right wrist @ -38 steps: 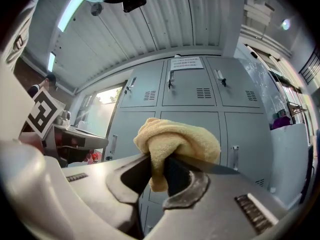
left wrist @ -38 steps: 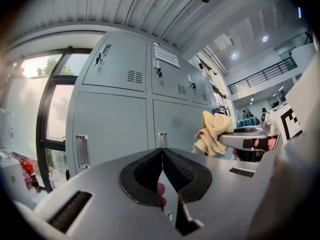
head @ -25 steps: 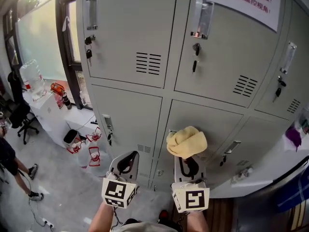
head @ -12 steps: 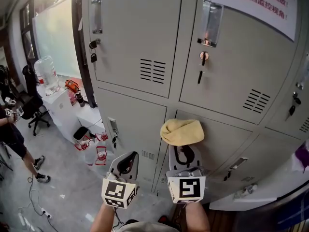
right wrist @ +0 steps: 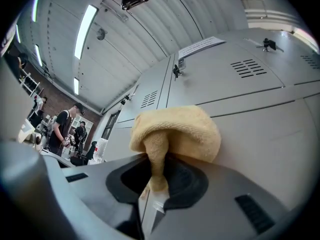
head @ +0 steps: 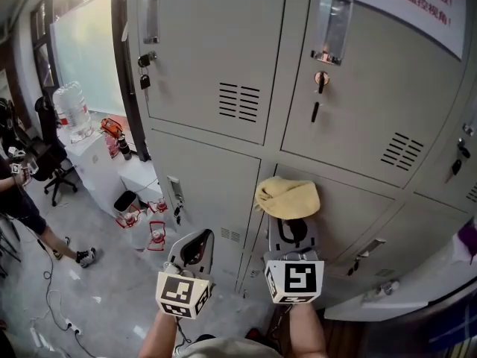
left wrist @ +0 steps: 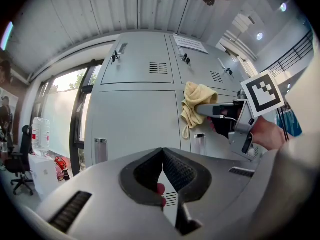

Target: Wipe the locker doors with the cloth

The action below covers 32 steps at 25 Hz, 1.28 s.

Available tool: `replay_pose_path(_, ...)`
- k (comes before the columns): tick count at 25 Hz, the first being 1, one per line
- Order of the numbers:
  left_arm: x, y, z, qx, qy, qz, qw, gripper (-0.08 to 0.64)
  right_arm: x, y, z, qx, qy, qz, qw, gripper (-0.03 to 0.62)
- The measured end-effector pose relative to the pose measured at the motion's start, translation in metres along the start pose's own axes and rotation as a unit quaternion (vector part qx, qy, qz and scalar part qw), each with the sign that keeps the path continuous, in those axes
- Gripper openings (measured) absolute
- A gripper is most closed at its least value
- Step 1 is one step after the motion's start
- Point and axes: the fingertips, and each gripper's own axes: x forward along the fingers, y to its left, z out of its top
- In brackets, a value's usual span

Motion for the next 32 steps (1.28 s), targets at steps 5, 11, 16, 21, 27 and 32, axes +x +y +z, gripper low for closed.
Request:
replay_pose_path(5,0.010,-0.011,-0.002,-0.002,-0.001,-0.021,0.9998,0.023,-0.010,-0.020,-0.002,-0.005,0.004,-0.028,1.000,0.074)
replay_pose_path(11,0.022,-0.030,-0.001,-0.004,-0.005,-0.054,0.9985,0.023,-0.026,-0.044,0.000,-0.016,0.010,-0.060,0.998,0.074)
replay_pose_path(16,0.033,-0.050,-0.001,-0.005,-0.005,-0.084,0.9964,0.023,-0.041,-0.066,0.001,-0.027,0.016,-0.089,0.996,0.074)
replay_pose_path(21,0.042,-0.069,-0.003,-0.006,-0.003,-0.109,0.9940,0.023,-0.057,-0.089,0.002,-0.032,0.020,-0.117,0.992,0.075)
replay_pose_path(27,0.052,-0.091,-0.003,-0.004,-0.001,-0.140,0.9901,0.023,-0.077,-0.117,0.002,-0.036,0.028,-0.154,0.987,0.075)
replay_pose_path(32,0.057,-0.106,-0.003,-0.004,0.000,-0.159,0.9873,0.023,-0.095,-0.138,-0.001,-0.032,0.036,-0.185,0.982,0.075)
